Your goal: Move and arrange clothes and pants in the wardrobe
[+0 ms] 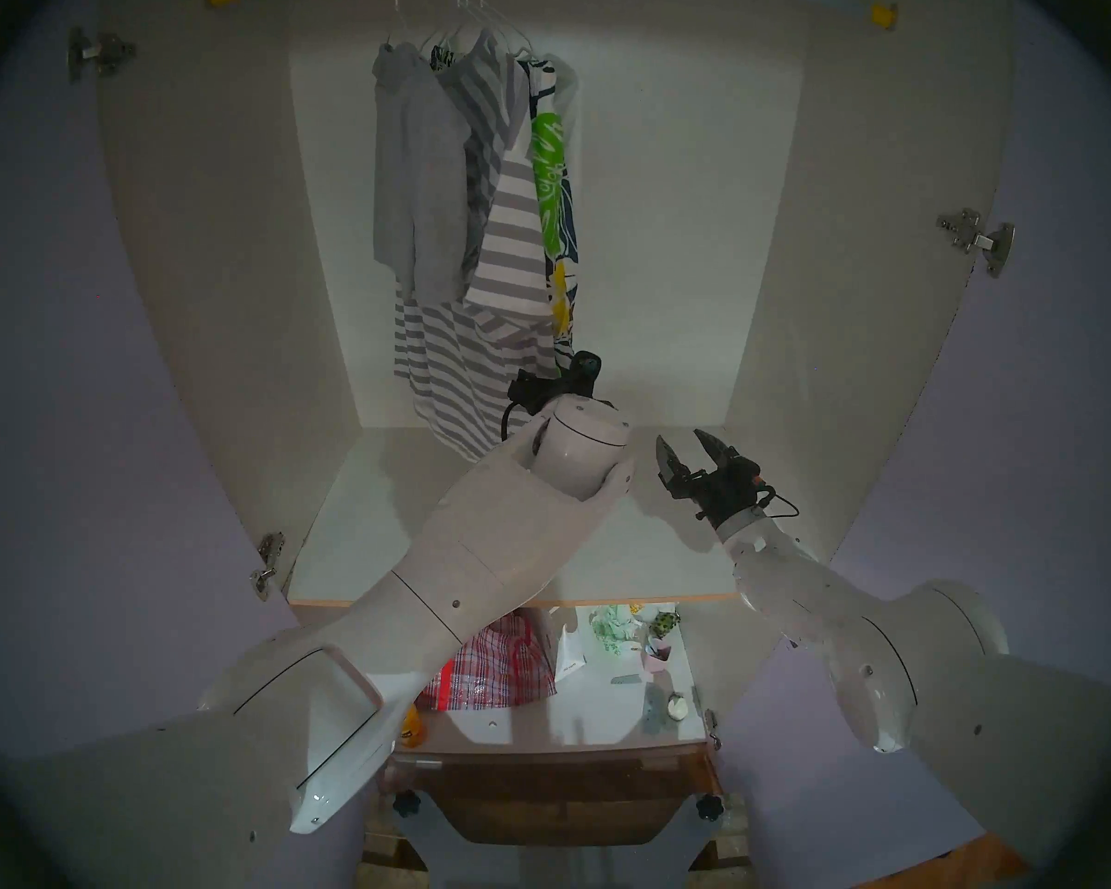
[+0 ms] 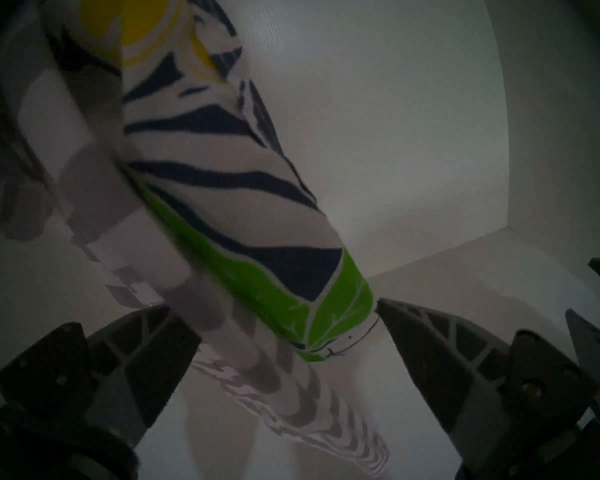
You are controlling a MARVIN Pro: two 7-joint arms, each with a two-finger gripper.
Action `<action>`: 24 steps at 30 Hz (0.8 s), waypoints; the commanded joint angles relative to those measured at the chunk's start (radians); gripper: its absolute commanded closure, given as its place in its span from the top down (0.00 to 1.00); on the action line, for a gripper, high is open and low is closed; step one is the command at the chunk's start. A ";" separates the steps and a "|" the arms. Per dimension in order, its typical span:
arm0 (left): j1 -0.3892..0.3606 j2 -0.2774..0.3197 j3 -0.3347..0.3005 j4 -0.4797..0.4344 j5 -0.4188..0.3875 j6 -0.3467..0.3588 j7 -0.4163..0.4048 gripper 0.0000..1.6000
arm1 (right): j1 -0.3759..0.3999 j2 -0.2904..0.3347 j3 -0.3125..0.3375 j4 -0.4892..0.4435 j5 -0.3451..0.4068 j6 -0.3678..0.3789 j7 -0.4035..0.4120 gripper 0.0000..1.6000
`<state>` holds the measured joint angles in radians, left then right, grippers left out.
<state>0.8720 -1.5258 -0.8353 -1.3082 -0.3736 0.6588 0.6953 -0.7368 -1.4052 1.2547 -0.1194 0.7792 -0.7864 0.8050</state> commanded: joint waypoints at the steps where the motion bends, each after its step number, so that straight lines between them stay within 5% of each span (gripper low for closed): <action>1: -0.021 -0.023 0.000 -0.026 0.005 -0.026 0.003 1.00 | 0.026 0.000 0.003 -0.014 0.002 0.002 0.003 1.00; 24: -0.021 -0.022 0.004 -0.025 0.002 -0.034 0.010 1.00 | 0.026 0.000 0.004 -0.014 0.002 0.002 0.003 1.00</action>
<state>0.8765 -1.5331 -0.8299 -1.3089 -0.3758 0.6375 0.7073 -0.7367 -1.4053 1.2562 -0.1190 0.7787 -0.7864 0.8060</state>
